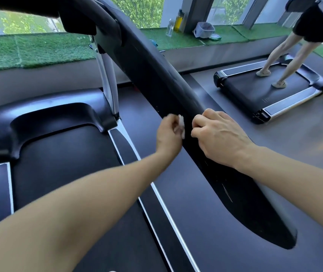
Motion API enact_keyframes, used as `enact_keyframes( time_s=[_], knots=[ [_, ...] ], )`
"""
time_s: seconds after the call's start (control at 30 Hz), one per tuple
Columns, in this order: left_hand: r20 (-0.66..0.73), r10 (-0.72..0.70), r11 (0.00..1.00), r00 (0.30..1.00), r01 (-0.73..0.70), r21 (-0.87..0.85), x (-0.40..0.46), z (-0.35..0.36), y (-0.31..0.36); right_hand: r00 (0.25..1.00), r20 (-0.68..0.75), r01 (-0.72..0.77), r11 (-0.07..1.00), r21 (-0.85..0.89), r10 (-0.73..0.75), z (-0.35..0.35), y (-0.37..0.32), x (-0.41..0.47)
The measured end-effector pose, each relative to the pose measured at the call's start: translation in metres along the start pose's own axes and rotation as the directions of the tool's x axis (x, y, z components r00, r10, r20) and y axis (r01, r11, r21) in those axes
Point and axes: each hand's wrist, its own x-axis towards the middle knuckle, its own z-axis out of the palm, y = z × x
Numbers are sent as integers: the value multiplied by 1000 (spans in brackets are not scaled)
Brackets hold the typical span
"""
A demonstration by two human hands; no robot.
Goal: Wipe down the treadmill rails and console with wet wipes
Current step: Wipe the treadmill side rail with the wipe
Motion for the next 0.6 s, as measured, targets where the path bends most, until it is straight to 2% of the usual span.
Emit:
enact_keyframes(
  time_s=[0.07,0.17,0.27,0.33,0.43,0.5,0.6],
  knots=[
    [-101,-33,999,994,34,9,34,-8,4,1000,-12,-7,1000,0,7,0,-2,-5],
    [-121,-74,997,990,74,-5,40,-2,3,1000,-15,0,1000,11,0,1,-8,-18],
    [20,-90,996,996,90,-4,-25,19,-4,1000,-23,8,1000,26,-8,0,-11,-43],
    [148,-41,999,988,42,-2,-76,31,-8,1000,-21,24,999,43,-23,-2,-13,-61],
    [189,5,1000,982,-7,6,-89,33,-6,998,4,66,997,45,-66,-4,-14,-81],
    [138,41,999,990,-45,28,-70,25,1,997,26,74,995,59,-76,-5,-13,-89],
    [-47,19,999,999,-21,-47,-29,12,19,997,52,51,997,60,-55,-7,-14,-97]
  ],
)
